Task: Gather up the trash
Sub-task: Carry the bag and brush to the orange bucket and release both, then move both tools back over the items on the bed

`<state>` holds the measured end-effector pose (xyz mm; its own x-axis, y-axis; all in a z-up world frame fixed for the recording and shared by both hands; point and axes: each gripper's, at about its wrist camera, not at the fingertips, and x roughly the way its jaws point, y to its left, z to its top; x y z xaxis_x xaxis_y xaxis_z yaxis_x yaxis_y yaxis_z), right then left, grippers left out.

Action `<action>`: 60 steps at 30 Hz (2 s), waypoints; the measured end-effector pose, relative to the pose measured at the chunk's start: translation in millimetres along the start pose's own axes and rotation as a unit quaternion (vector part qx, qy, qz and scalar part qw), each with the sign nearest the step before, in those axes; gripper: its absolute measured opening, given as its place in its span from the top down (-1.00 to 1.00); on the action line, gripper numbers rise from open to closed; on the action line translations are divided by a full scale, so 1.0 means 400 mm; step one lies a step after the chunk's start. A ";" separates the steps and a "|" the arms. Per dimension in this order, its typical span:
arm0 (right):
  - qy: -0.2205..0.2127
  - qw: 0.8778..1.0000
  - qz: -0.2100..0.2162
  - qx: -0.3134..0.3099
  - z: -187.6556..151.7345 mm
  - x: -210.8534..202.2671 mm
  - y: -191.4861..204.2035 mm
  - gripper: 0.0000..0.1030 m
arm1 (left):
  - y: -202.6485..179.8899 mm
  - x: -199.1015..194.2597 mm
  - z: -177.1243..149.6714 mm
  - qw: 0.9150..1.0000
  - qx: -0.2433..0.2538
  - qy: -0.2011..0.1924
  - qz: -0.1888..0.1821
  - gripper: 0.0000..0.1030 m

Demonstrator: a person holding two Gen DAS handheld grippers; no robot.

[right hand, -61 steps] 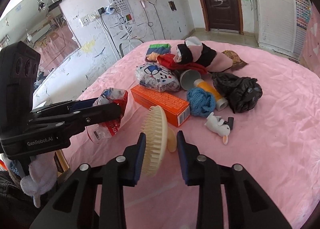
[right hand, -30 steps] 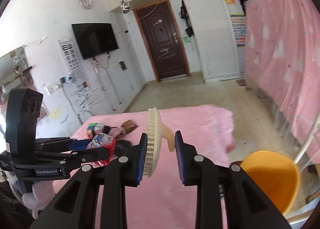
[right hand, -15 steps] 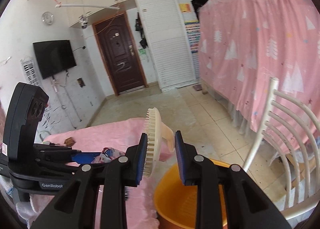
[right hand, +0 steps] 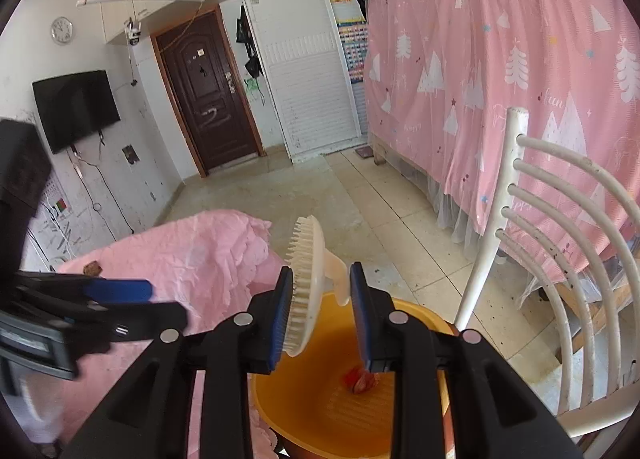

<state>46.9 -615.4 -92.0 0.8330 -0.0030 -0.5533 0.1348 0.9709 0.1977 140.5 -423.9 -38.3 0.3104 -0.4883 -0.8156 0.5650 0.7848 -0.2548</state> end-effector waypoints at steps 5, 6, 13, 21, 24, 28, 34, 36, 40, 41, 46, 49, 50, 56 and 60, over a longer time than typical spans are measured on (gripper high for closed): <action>0.022 1.000 -0.020 0.002 0.000 0.056 0.005 0.58 | 0.037 -0.078 -0.025 1.000 -0.013 -0.019 0.006 -0.54; 0.023 0.999 -0.026 0.003 0.001 0.064 0.007 0.57 | 0.045 -0.094 -0.034 1.000 -0.016 -0.022 0.006 -0.54; 0.028 0.998 -0.048 0.014 0.019 0.097 0.025 0.41 | 0.113 -0.196 -0.100 0.998 -0.016 -0.052 0.023 -0.55; 0.013 0.999 -0.009 -0.047 0.057 0.072 0.219 0.21 | 0.200 -0.283 -0.142 0.995 -0.035 -0.083 0.041 -0.56; 0.013 0.998 0.005 -0.059 0.066 0.074 0.281 0.15 | 0.229 -0.315 -0.153 0.994 -0.041 -0.094 0.044 -0.56; 0.020 0.996 0.021 -0.081 0.073 0.086 0.376 0.11 | 0.284 -0.352 -0.169 0.992 -0.059 -0.105 0.047 -0.56; 0.030 0.993 0.043 -0.108 0.070 0.105 0.509 -0.04 | 0.361 -0.395 -0.196 0.988 -0.082 -0.118 0.057 -0.56; 0.035 0.991 0.051 -0.116 0.065 0.115 0.551 -0.07 | 0.389 -0.409 -0.207 0.986 -0.090 -0.123 0.065 -0.56; 0.046 0.987 0.069 -0.136 0.044 0.138 0.639 -0.10 | 0.447 -0.432 -0.229 0.980 -0.103 -0.134 0.104 -0.62; 0.049 0.986 0.074 -0.141 0.039 0.144 0.663 -0.11 | 0.466 -0.436 -0.236 0.979 -0.110 -0.134 0.110 -0.64; 0.069 0.981 0.107 -0.149 0.017 0.173 0.746 -0.16 | 0.539 -0.460 -0.275 0.971 -0.121 -0.137 0.154 -0.64; 0.079 0.976 0.127 -0.158 0.002 0.184 0.798 -0.22 | 0.582 -0.475 -0.300 0.967 -0.122 -0.134 0.178 -0.64; 0.082 0.974 0.133 -0.163 -0.004 0.187 0.820 -0.23 | 0.592 -0.478 -0.306 0.966 -0.123 -0.132 0.183 -0.64; 0.097 0.967 0.157 -0.174 -0.030 0.206 0.894 -0.35 | 0.680 -0.495 -0.345 0.962 -0.141 -0.126 0.197 -0.76; 0.117 0.964 0.166 -0.174 -0.052 0.232 0.915 -0.39 | 0.722 -0.495 -0.360 0.961 -0.149 -0.119 0.198 -0.76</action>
<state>162.5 -255.5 -87.7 0.6495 0.3365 -0.6818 -0.3405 0.9305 0.1349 132.1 -45.6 -25.1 0.6423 -0.1741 -0.7464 0.1334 0.9844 -0.1148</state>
